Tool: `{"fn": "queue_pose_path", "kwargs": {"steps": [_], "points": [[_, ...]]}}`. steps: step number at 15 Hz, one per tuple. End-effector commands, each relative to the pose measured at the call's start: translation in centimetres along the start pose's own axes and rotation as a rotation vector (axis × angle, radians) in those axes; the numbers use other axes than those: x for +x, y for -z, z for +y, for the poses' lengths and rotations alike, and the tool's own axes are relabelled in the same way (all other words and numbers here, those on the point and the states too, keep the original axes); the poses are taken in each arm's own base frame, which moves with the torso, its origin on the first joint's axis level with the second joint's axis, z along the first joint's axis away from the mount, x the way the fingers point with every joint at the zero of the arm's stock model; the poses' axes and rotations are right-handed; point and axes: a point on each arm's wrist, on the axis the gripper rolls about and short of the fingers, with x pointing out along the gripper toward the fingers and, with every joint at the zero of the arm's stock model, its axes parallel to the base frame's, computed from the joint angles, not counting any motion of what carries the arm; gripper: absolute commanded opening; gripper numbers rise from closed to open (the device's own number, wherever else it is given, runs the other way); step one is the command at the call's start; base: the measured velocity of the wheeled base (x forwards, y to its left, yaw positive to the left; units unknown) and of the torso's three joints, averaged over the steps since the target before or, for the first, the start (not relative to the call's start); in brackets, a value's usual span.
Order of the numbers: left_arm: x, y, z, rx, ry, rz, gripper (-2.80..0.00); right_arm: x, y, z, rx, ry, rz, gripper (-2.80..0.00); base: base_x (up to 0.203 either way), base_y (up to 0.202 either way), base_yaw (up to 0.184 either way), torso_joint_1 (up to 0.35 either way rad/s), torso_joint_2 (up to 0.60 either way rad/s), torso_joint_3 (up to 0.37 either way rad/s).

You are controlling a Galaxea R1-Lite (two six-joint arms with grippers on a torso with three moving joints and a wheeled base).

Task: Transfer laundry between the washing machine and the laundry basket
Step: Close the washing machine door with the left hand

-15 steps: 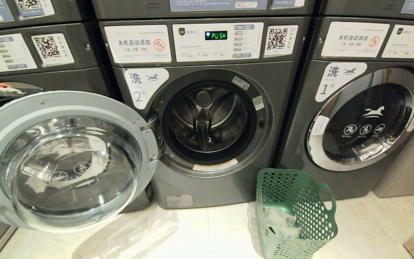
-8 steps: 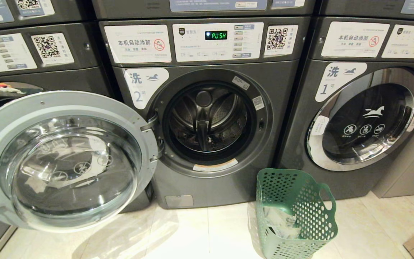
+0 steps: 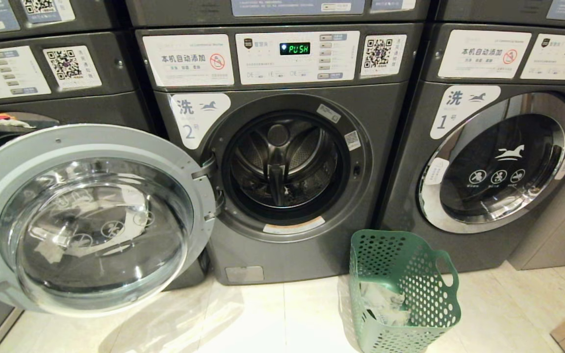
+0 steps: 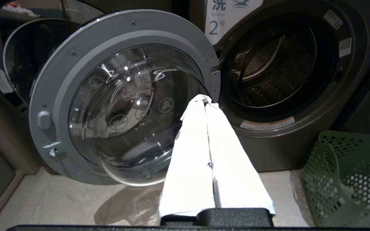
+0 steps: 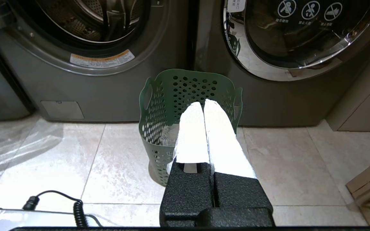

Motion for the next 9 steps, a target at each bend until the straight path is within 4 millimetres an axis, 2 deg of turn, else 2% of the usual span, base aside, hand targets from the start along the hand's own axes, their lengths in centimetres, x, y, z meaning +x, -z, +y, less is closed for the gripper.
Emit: {"fn": "queue_pose_path", "kwargs": {"steps": [1, 2, 5, 7, 9], "points": [[10.3, -3.3, -0.4, -0.043, -0.043, 0.211, -2.80, 0.0, 0.0, 0.0, -0.010, -0.004, 0.004, -2.80, 0.000, 0.000, 0.000, 0.000, 0.00, 0.000], [14.6, -4.4, -0.2, -0.070, -0.078, 0.246, -2.80, 0.0, 0.0, 0.0, -0.003, -0.001, 0.002, -2.80, 0.000, 0.000, 0.000, 0.000, 0.00, 0.000], [25.9, -5.5, 1.6, -0.132, -0.173, 0.263, -2.80, 0.0, 0.0, 0.0, 0.016, 0.005, 0.000, -2.80, 0.000, 0.000, 0.000, 0.000, 0.00, 0.000], [30.8, -6.0, 3.3, -0.159, -0.226, 0.220, -2.80, 0.0, 0.0, 0.0, 0.025, 0.007, 0.000, -2.80, 0.000, 0.000, 0.000, 0.000, 0.00, 0.000], [33.6, -5.9, 5.8, -0.176, -0.294, 0.197, -2.80, 0.0, 0.0, 0.0, 0.027, 0.007, 0.000, -2.80, 0.000, 0.000, 0.000, 0.000, 0.00, 0.000]]}}
